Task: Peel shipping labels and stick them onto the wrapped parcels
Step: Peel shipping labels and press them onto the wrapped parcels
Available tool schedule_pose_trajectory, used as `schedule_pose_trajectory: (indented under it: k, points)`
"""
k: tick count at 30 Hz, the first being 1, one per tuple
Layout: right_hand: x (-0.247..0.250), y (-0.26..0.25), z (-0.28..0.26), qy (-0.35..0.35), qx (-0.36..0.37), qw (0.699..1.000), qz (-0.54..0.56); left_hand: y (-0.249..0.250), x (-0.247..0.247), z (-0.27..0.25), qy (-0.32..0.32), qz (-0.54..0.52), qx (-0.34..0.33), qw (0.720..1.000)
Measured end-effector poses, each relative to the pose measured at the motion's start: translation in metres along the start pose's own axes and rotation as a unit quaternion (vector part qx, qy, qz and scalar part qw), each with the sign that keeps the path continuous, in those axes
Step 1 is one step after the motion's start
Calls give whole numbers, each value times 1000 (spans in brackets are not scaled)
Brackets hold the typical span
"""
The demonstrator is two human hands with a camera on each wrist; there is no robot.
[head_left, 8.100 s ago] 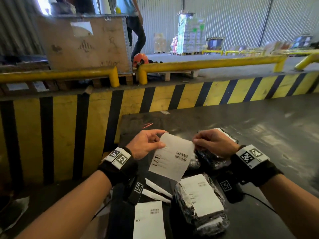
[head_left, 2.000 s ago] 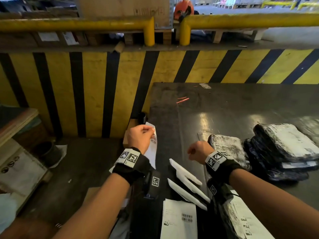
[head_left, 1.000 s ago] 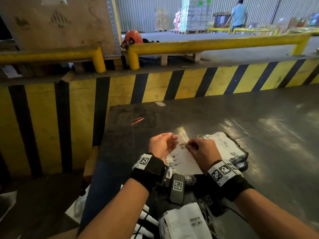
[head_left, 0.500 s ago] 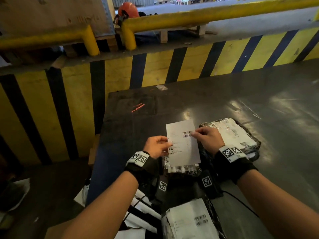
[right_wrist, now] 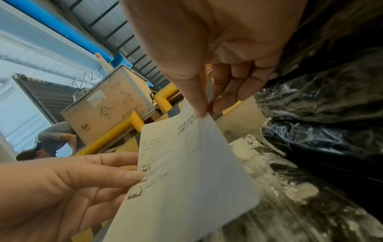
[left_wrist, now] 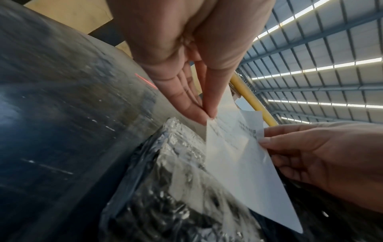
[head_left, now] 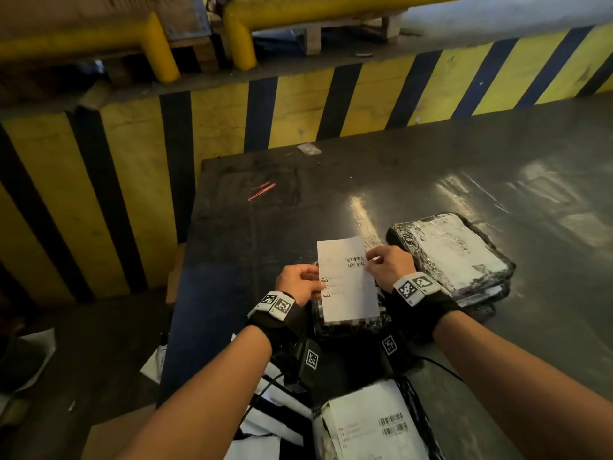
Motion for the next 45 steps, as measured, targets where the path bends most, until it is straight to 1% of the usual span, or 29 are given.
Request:
schedule_pose_trajectory:
  k: [12,17,23,33,38,45]
  points:
    - [-15,16,9,-42,-44,998,-20,-13,-7,8,9,37,15,999]
    - [-21,19,16,-40,-51,998,-16,-14,-8,10,15,55,20,998]
    - [-29,22,22,-37,-46,998,-35,-16,-8,16,23,105,23,994]
    - [-37,29,29,-42,-55,997,-36,-16,-11,25,32,212,11,977]
    - [-45,33,34,-60,-38,997,-45,-16,-13,30,46,241,-2,969]
    - [-51,37,36,-51,-60,994,-70,-12,-13,26,63,270,-26,960]
Point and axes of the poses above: each hand's wrist, its own z-axis towards the middle knuckle, its own x-axis out of the back of the hand, y = z × x, the point moved 8 cm from there along z, towards the middle knuckle, and after that the axes turned 1 degree about y, right-handed, at the moved point
